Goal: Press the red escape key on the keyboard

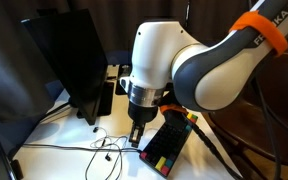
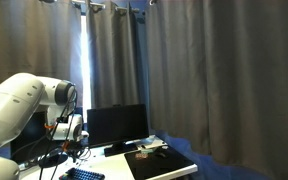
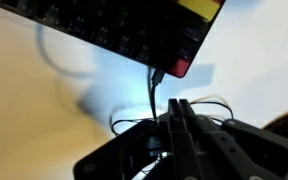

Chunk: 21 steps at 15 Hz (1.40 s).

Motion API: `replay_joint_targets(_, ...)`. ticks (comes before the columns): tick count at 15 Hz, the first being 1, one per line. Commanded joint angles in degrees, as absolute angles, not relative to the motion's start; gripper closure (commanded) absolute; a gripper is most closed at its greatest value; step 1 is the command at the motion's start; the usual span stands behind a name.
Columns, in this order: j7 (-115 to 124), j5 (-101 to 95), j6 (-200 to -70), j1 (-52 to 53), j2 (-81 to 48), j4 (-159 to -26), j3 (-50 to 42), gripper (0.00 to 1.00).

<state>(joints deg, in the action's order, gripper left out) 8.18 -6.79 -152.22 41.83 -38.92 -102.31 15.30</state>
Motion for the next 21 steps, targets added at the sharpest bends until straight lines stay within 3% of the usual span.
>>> replay_joint_targets(1,7.1,-6.4,-151.2,41.2,-36.2,-103.3,15.1,0.62)
replay_joint_targets(10,-1.3,-4.8,-148.6,34.2,-26.1,-109.5,19.4,0.0)
replay_joint_targets(21,-21.6,8.8,-140.3,22.1,-11.1,-119.4,30.6,0.0)
